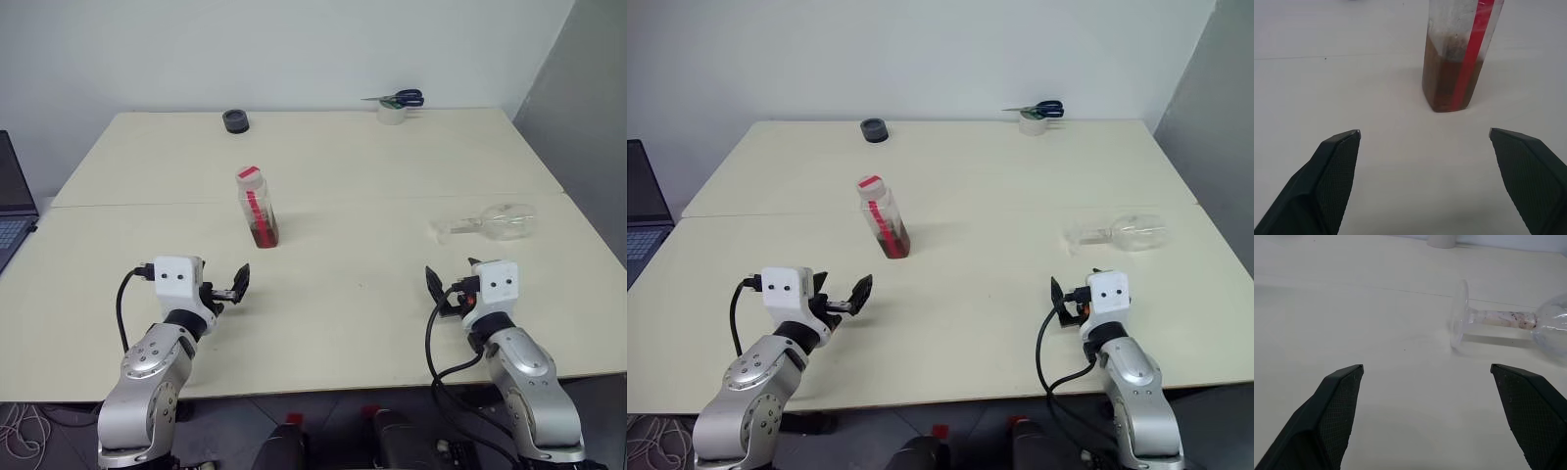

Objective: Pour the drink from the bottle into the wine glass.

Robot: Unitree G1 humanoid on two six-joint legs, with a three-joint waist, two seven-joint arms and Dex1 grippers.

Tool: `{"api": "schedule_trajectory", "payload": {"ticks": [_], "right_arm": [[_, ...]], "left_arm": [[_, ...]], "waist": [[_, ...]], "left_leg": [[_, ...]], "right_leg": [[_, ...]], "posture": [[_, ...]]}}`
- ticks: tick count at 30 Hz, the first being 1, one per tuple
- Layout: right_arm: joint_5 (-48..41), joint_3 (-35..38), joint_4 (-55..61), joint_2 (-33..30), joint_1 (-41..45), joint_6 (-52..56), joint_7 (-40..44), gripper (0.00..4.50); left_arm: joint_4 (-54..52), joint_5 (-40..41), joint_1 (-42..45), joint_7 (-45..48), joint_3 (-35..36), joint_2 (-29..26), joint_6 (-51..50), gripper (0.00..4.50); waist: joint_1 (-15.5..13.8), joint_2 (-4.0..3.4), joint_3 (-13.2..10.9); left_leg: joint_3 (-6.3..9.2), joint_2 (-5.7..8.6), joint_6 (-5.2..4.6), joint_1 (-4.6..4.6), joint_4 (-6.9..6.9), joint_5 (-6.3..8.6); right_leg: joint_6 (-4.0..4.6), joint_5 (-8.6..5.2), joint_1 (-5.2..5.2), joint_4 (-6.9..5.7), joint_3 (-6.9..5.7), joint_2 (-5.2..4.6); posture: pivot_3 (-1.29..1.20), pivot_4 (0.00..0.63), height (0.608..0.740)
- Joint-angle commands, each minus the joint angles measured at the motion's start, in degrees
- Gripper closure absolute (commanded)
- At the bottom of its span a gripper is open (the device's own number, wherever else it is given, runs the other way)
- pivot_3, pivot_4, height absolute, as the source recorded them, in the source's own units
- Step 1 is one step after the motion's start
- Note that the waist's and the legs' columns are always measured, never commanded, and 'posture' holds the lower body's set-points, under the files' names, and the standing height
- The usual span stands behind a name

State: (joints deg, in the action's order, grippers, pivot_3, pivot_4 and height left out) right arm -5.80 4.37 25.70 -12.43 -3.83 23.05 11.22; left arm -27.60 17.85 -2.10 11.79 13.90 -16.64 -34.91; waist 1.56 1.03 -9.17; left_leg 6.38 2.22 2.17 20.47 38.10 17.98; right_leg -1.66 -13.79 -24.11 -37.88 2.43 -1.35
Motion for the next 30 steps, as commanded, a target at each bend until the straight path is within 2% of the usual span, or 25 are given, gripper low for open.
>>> {"api": "schedule_trajectory", "payload": {"ticks": [1,7,10,14,17,21,30], "right_arm": [[-0.3,0.5,1.1,-0.4,0.5,-1.3,0.2,0.06],[-0.3,0.7,1.0,-1.5,1.5,-1.4,0.8,0.06],[-1.9,0.8,2.3,-3.7,4.0,-1.0,3.8,0.06],[-12.5,3.1,3.1,-9.0,11.4,2.3,14.3,0.06],[-24.3,4.3,3.9,-16.8,18.5,8.6,26.0,0.06],[-34.1,4.4,3.0,-22.8,25.6,15.6,32.6,0.06],[-39.5,2.1,2.8,-22.9,31.7,20.3,32.4,0.06]], "left_arm": [[-2.3,0.0,0.4,-0.5,-0.1,-0.2,0.4,0.0],[-0.7,-1.6,2.9,-2.7,-0.6,0.4,0.8,0.0],[-0.7,-1.6,4.7,-3.7,-1.2,1.3,0.3,0.0],[0.9,-2.2,7.9,-4.7,-2.8,2.3,0.4,0.0],[3.3,-2.9,11.4,-5.1,-4.3,3.0,1.3,0.0],[6.6,-4.5,14.9,-5.8,-5.7,3.8,2.9,0.0],[12.4,-6.6,21.1,-7.7,-7.1,6.5,6.7,0.0]], "waist": [[0.0,0.0,0.0],[0.0,0.0,0.0],[0.0,0.0,0.0],[0.0,0.0,0.0],[0.0,0.01,0.0],[-0.1,0.04,0.0],[-0.2,0.05,0.0]], "left_leg": [[0.0,0.0,0.0,0.0,0.0,0.0],[0.0,0.01,0.0,0.0,0.0,0.0],[-0.02,0.02,0.0,0.0,0.01,0.0],[-0.02,0.01,0.0,-0.01,0.02,0.0],[-0.02,0.04,-0.03,0.0,0.04,0.01],[-0.03,0.05,-0.18,0.04,0.04,0.08],[0.01,0.05,-0.05,0.14,0.08,0.01]], "right_leg": [[0.0,0.0,0.0,0.0,0.0,0.0],[0.0,0.0,0.01,0.0,0.0,0.0],[0.0,0.0,0.01,0.0,0.01,0.0],[0.0,0.0,0.03,0.0,-0.01,0.04],[0.0,0.01,0.06,0.02,-0.05,0.07],[0.0,0.01,0.07,0.06,-0.1,0.08],[0.0,0.01,0.02,0.07,-0.11,-0.02]], "posture": [[0.0,0.15,0.74],[0.0,0.15,0.74],[0.0,0.15,0.74],[0.0,0.15,0.74],[0.0,0.15,0.74],[0.0,0.15,0.74],[0.0,0.15,0.74]]}}
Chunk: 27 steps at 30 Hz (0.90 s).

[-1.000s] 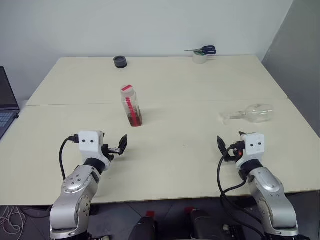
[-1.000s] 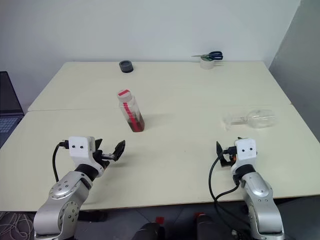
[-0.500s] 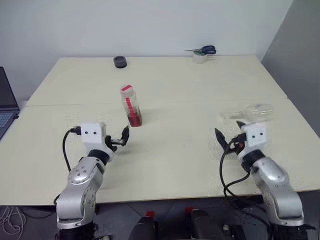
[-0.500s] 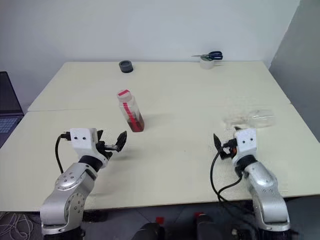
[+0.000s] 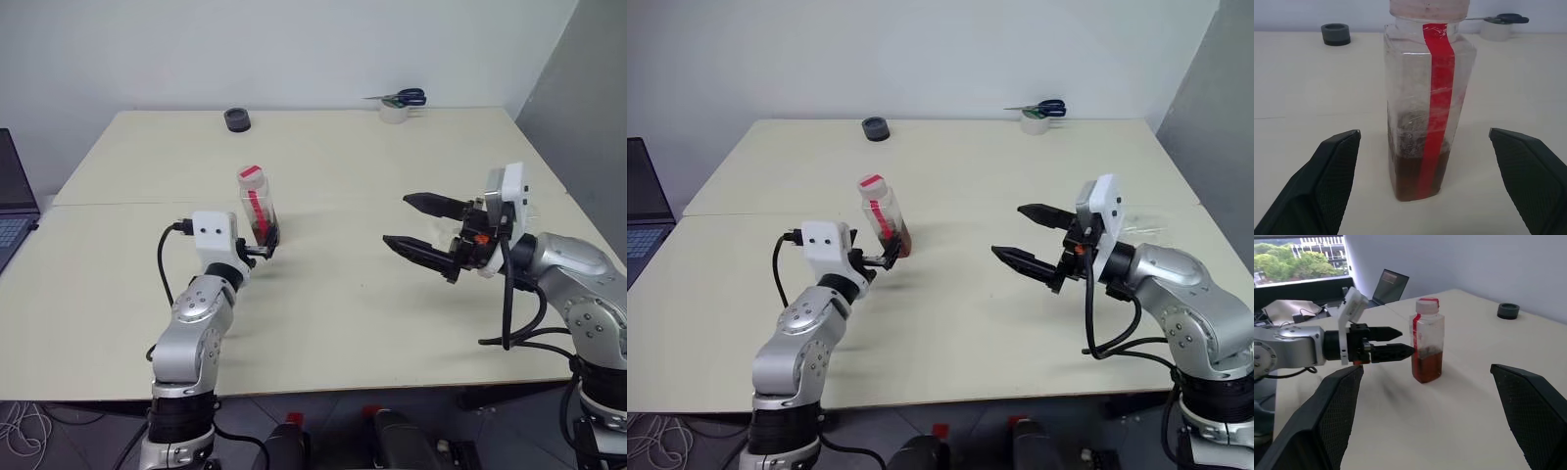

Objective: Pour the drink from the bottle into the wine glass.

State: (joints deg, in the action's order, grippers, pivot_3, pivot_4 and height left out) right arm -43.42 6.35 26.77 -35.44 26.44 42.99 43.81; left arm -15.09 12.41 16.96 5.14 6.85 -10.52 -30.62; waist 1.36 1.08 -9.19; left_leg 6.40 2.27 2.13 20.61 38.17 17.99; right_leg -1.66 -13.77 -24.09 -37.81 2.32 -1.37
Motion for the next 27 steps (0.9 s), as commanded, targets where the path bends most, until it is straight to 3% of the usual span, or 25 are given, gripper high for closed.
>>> {"api": "schedule_trajectory", "payload": {"ticks": [1,18,27], "right_arm": [[-2.3,0.1,1.8,0.2,1.7,0.6,-0.4,0.06],[-5.1,1.1,4.2,-0.4,1.8,2.3,-4.4,0.06],[-6.2,1.5,5.4,-1.1,0.6,2.4,-6.3,0.06]], "left_arm": [[0.8,-1.4,2.9,-1.2,-0.1,0.7,3.0,0.0],[18.9,-3.9,13.1,-0.2,-0.1,1.1,13.8,0.0],[23.1,-3.3,15.0,1.3,0.4,1.2,18.0,0.0]], "waist": [[-0.1,0.0,0.0],[-0.4,0.0,0.0],[-0.5,0.01,0.0]], "left_leg": [[0.0,0.0,0.0,0.01,0.0,0.0],[0.04,0.02,0.02,0.08,0.05,-0.01],[0.05,0.02,0.02,0.11,0.05,-0.01]], "right_leg": [[0.0,0.0,0.0,0.0,0.0,0.0],[-0.01,0.01,-0.07,0.0,0.01,-0.03],[-0.01,0.01,-0.09,0.0,0.01,-0.05]], "posture": [[0.0,0.15,0.74],[0.0,0.15,0.74],[0.0,0.15,0.74]]}}
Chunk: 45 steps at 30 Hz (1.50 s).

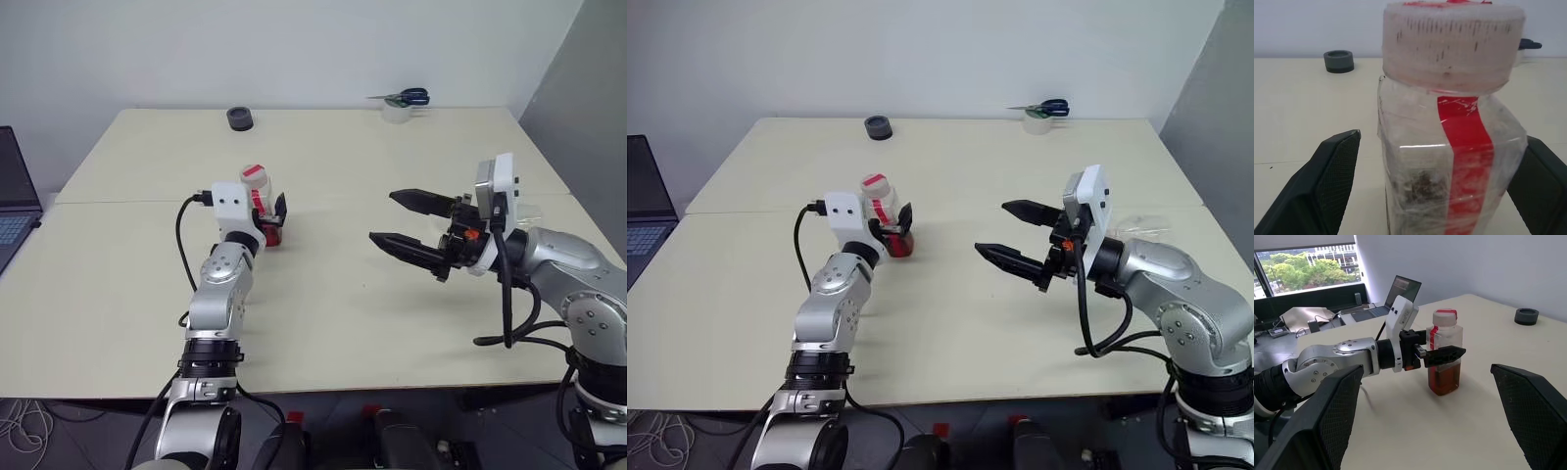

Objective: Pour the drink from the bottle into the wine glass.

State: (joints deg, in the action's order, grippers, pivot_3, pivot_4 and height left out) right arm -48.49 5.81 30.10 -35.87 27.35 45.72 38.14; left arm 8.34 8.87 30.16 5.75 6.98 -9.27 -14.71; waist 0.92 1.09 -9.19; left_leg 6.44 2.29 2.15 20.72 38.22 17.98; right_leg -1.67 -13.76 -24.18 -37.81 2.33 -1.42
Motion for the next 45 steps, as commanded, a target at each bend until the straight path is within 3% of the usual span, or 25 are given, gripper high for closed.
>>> {"api": "schedule_trajectory", "payload": {"ticks": [1,14,17,23,25,35,42,45], "right_arm": [[-1.2,2.2,2.2,-0.7,-0.5,-0.4,-0.8,0.06],[-0.4,1.3,2.5,-0.3,-0.6,-1.1,-1.6,0.06],[-0.5,1.0,2.7,0.1,-0.2,-1.2,-1.9,0.0],[-0.4,0.6,3.1,0.0,0.3,-1.1,-2.6,0.0],[-0.7,0.6,3.1,0.1,0.9,-0.7,-3.0,0.0],[2.6,-1.3,1.9,0.0,1.4,-1.5,-4.3,0.0],[6.4,-2.5,-3.1,3.0,6.6,-3.0,-6.1,0.0],[5.9,-2.0,-5.0,4.9,9.0,-2.6,-6.4,0.0]], "left_arm": [[0.1,0.3,2.1,0.8,0.2,0.0,2.3,0.0],[2.0,0.0,2.7,1.8,0.0,-0.1,3.9,0.0],[1.9,0.1,2.5,1.9,0.1,-0.1,4.0,0.58],[1.8,0.1,2.0,1.9,0.3,-0.1,3.9,2.41],[1.5,0.2,1.6,1.7,0.5,-0.1,3.7,2.68],[-3.2,0.5,-1.1,4.3,-0.8,-2.4,-1.7,2.68],[-11.5,5.7,2.9,23.9,-6.6,-12.9,-9.4,2.68],[-16.8,12.6,3.7,34.7,-8.2,-16.2,-13.0,2.68]], "waist": [[-0.1,0.0,0.0],[-0.1,0.0,0.0],[-0.1,0.0,0.0],[-0.1,0.0,0.0],[-0.1,0.0,0.0],[0.0,0.0,0.0],[0.3,0.01,0.0],[0.4,0.01,0.0]], "left_leg": [[0.0,0.0,0.0,0.0,0.0,0.0],[-0.01,0.0,0.0,0.01,0.01,0.0],[0.0,0.0,0.0,0.01,0.01,0.0],[0.0,0.01,0.0,0.01,0.02,0.0],[0.0,0.0,0.0,0.01,0.02,0.0],[-0.02,-0.01,0.0,-0.02,0.01,0.0],[-0.01,0.01,0.0,0.02,0.01,0.0],[0.03,0.01,0.01,0.1,0.0,-0.01]], "right_leg": [[0.0,0.0,0.0,0.0,-0.01,0.0],[0.0,0.0,-0.01,0.0,0.0,0.0],[0.0,0.0,-0.01,-0.01,0.0,0.0],[0.0,0.0,-0.01,0.0,0.0,0.0],[0.0,0.0,-0.01,-0.01,0.0,0.0],[0.0,0.0,-0.01,-0.02,0.02,0.0],[0.0,0.0,-0.07,-0.06,0.0,0.03],[0.0,0.0,-0.12,-0.02,-0.02,0.03]], "posture": [[0.0,0.15,0.74],[0.0,0.15,0.74],[0.0,0.15,0.74],[0.0,0.15,0.74],[0.0,0.15,0.74],[0.0,0.15,0.74],[0.0,0.15,0.74],[0.0,0.15,0.74]]}}
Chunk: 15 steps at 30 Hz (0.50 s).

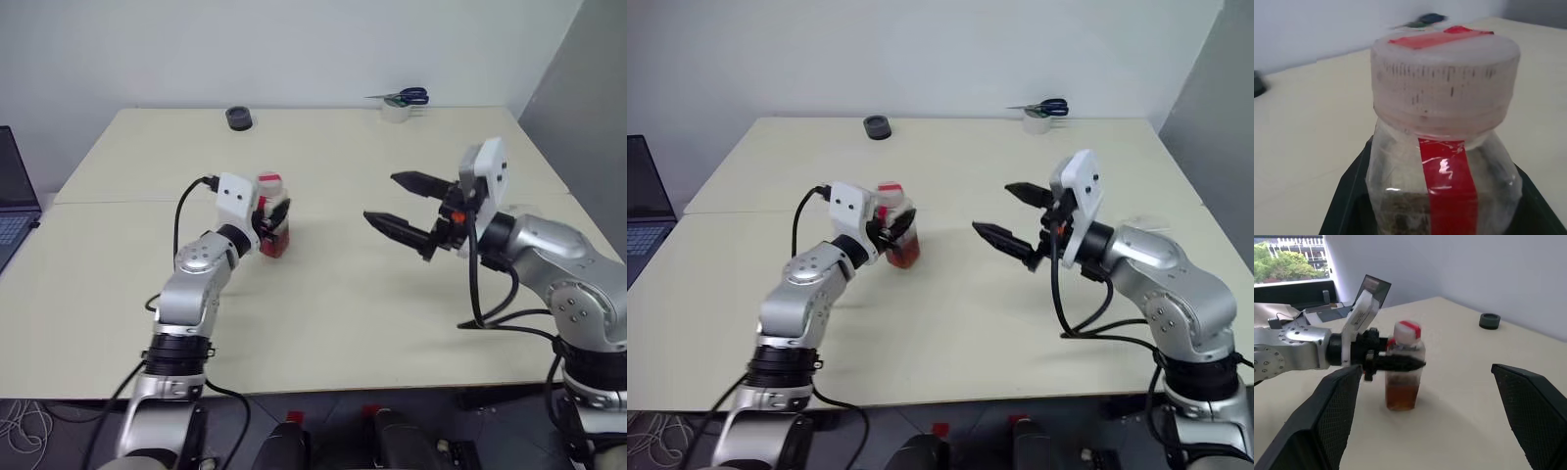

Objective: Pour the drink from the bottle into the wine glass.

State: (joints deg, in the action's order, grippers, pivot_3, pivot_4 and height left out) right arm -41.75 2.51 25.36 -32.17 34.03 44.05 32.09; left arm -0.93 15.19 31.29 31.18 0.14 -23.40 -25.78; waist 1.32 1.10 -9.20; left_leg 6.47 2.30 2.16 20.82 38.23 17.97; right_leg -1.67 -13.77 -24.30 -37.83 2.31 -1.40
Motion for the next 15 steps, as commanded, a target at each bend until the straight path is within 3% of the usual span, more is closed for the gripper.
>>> {"api": "schedule_trajectory", "payload": {"ticks": [1,8,15], "right_arm": [[-1.0,1.3,-0.5,1.6,2.7,-0.8,-0.3,0.0],[-4.2,1.4,0.7,3.8,4.6,2.2,-0.4,0.0],[-13.5,4.4,1.9,2.9,7.0,8.6,-1.6,0.0]], "left_arm": [[-8.6,7.9,2.9,11.4,-1.6,-2.5,-3.0,2.68],[-9.8,14.0,6.5,19.1,-3.2,-1.6,-5.8,2.68],[-7.6,17.9,10.3,28.5,-3.9,-4.9,-9.2,2.68]], "waist": [[0.0,0.01,0.0],[0.2,0.0,0.0],[0.3,-0.02,0.0]], "left_leg": [[0.01,-0.01,0.0,0.03,0.0,0.0],[-0.01,-0.03,0.0,0.01,-0.04,0.0],[-0.02,-0.03,-0.01,0.01,-0.05,0.01]], "right_leg": [[0.0,0.0,-0.01,0.04,-0.01,-0.01],[0.0,0.0,-0.02,0.05,0.01,-0.04],[0.01,0.0,-0.04,0.04,0.02,-0.01]], "posture": [[0.0,0.15,0.74],[0.0,0.15,0.74],[0.0,0.15,0.74]]}}
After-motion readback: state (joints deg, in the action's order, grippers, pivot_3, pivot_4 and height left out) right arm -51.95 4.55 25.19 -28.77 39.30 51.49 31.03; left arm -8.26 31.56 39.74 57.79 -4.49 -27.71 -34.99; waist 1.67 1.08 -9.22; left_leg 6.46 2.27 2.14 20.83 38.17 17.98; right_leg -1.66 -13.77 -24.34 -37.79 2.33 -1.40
